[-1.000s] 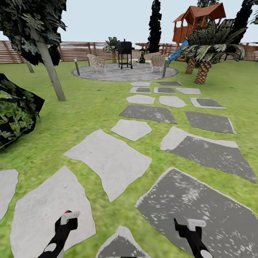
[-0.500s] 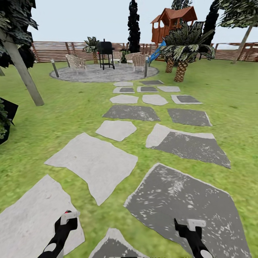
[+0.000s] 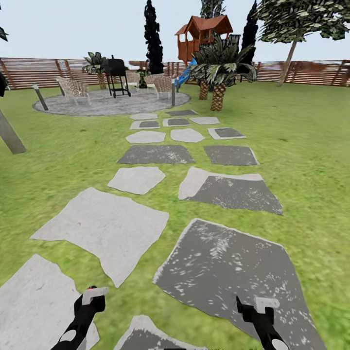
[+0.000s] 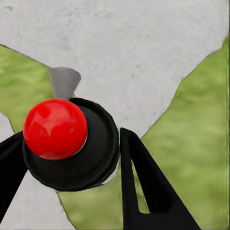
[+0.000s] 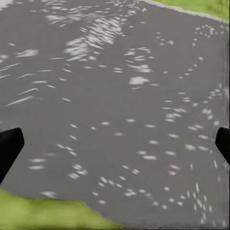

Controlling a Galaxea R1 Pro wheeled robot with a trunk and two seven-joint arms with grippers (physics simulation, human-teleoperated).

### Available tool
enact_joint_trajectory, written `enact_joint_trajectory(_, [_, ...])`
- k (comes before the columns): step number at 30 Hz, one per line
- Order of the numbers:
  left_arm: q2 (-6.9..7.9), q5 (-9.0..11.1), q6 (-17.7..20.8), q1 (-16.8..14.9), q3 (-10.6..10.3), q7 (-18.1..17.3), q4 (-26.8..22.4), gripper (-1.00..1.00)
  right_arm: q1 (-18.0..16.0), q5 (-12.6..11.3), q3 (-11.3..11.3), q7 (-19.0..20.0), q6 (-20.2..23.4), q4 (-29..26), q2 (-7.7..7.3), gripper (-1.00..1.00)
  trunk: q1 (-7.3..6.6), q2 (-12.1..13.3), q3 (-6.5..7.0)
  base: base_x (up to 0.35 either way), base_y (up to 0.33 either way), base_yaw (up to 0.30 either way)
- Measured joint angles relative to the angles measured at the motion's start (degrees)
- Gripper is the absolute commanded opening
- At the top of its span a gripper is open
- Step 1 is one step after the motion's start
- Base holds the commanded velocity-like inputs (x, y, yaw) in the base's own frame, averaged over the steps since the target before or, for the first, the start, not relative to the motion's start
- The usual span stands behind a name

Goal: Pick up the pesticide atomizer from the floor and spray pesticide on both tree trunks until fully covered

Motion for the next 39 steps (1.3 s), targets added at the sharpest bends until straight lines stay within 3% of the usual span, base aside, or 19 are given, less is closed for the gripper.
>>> enact_joint_trajectory(39, [0.00,-0.02,0.00,0.00,0.09,0.00,0.00,-1.00,0.00,-0.01,0.00,0.00,0.00,0.00,0.00,1.00,0.00,0.00,0.00,0.000,0.000,-0.300])
